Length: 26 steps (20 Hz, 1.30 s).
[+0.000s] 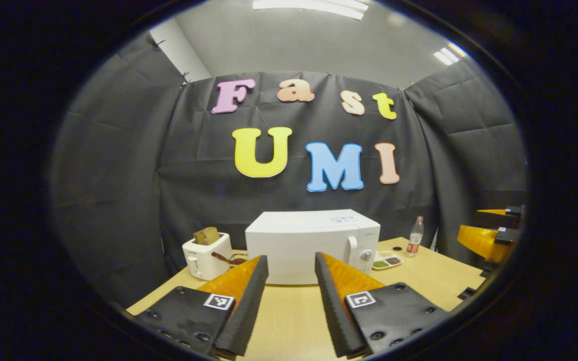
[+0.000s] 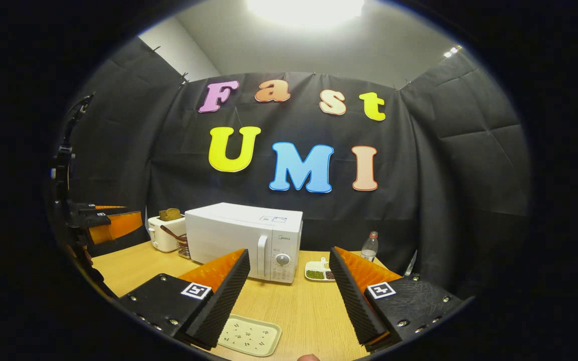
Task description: Open the microwave oven with the left hand, put the food in, and close the microwave oven.
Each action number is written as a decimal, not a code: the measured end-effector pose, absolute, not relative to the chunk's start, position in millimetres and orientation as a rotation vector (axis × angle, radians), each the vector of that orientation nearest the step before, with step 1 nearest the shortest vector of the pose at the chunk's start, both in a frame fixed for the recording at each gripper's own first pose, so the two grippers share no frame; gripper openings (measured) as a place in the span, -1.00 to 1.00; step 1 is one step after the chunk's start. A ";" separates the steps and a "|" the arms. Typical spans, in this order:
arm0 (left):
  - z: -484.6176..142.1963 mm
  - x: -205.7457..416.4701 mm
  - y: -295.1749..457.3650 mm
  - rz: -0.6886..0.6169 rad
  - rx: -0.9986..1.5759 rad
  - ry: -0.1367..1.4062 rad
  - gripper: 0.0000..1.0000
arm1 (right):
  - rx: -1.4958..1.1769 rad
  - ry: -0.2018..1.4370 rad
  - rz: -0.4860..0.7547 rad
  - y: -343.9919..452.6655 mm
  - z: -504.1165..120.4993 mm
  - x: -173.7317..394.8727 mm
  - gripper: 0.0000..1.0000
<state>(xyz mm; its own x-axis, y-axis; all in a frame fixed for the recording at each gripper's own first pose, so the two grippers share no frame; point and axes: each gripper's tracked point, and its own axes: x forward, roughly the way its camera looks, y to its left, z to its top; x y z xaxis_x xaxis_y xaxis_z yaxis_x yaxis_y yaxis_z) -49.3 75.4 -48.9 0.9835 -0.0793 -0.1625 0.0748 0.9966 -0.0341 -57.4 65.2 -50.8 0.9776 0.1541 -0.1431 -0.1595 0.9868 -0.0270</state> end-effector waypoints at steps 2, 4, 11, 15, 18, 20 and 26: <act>-43.5 -59.2 80.4 -0.070 -0.010 0.147 0.61 | -0.041 0.128 0.152 66.1 -46.6 -63.5 0.94; -36.8 -66.9 88.8 -0.042 0.009 0.122 0.93 | -0.044 0.114 0.152 69.4 -42.3 -68.4 0.94; -28.3 -83.5 105.1 0.009 0.000 0.085 1.00 | -0.038 0.099 0.156 77.1 -34.7 -77.4 0.94; -24.6 -86.7 112.7 0.026 -0.010 0.074 1.00 | -0.033 0.093 0.146 76.0 -31.6 -81.6 0.94; -21.7 -87.7 116.0 0.037 -0.001 0.057 1.00 | -0.021 0.092 0.139 75.3 -30.6 -83.6 0.94; -20.2 -89.1 116.0 0.042 0.006 0.049 1.00 | -0.018 0.091 0.130 72.1 -29.6 -84.4 0.94; -10.0 -90.9 114.8 0.039 0.029 0.029 1.00 | -0.001 0.064 0.136 72.8 -20.6 -87.4 0.94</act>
<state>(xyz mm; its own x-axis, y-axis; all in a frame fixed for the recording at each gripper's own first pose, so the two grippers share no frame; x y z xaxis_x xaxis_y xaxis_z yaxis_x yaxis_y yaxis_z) -90.9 114.8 -10.0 0.9988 0.0399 -0.0285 -0.0390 0.9988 0.0298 -87.4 72.8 -20.6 0.9888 0.1353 -0.0634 -0.1354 0.9908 0.0030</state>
